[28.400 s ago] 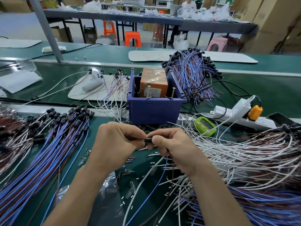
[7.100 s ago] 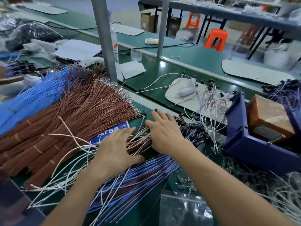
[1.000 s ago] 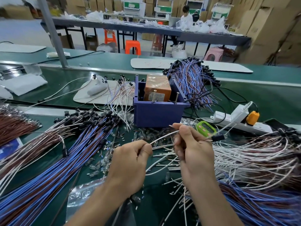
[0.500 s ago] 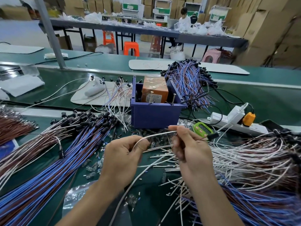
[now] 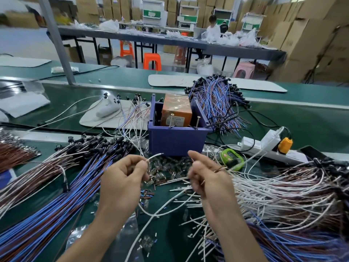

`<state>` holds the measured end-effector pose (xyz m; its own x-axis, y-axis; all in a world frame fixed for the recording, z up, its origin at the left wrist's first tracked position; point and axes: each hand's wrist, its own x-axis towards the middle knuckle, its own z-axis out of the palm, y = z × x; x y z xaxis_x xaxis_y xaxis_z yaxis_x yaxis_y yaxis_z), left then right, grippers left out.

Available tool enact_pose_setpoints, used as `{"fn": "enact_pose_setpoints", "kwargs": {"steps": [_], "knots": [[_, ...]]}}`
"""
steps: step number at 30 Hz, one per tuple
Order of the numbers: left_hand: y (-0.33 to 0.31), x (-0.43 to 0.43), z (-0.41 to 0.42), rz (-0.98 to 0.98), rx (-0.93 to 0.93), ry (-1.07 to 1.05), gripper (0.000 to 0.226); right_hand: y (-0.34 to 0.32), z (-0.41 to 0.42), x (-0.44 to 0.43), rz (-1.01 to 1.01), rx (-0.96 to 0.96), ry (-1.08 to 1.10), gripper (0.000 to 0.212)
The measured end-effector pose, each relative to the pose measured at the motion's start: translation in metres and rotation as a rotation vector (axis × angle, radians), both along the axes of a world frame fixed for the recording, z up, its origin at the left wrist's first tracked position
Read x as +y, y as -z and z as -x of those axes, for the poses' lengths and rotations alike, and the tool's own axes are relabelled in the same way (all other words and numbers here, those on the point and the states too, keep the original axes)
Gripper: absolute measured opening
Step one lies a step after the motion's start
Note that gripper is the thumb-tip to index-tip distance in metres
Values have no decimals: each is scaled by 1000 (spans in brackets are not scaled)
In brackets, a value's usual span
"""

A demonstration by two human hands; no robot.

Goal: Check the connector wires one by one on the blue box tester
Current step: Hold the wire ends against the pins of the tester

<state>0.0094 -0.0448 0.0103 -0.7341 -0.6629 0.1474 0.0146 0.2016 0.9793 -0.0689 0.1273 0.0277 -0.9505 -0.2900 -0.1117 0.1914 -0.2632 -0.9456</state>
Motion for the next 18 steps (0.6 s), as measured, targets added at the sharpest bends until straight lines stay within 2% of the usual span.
{"fn": "enact_pose_setpoints", "kwargs": {"steps": [2,5,9,13,18], "knots": [[0,2,2,-56,-8,5,33,4,-2,-6,-138,38,-53,39],[-2,-1,7,-105,14,-32,19,4,3,-5,-209,59,-13,23],[-12,-4,19,-141,18,-124,11,-1,10,0,-330,103,-50,31],[-31,-3,41,-106,71,-226,15,-15,18,-8,-234,150,-46,20],[-36,4,59,-5,107,-304,16,-19,23,-9,-322,281,13,16]]}}
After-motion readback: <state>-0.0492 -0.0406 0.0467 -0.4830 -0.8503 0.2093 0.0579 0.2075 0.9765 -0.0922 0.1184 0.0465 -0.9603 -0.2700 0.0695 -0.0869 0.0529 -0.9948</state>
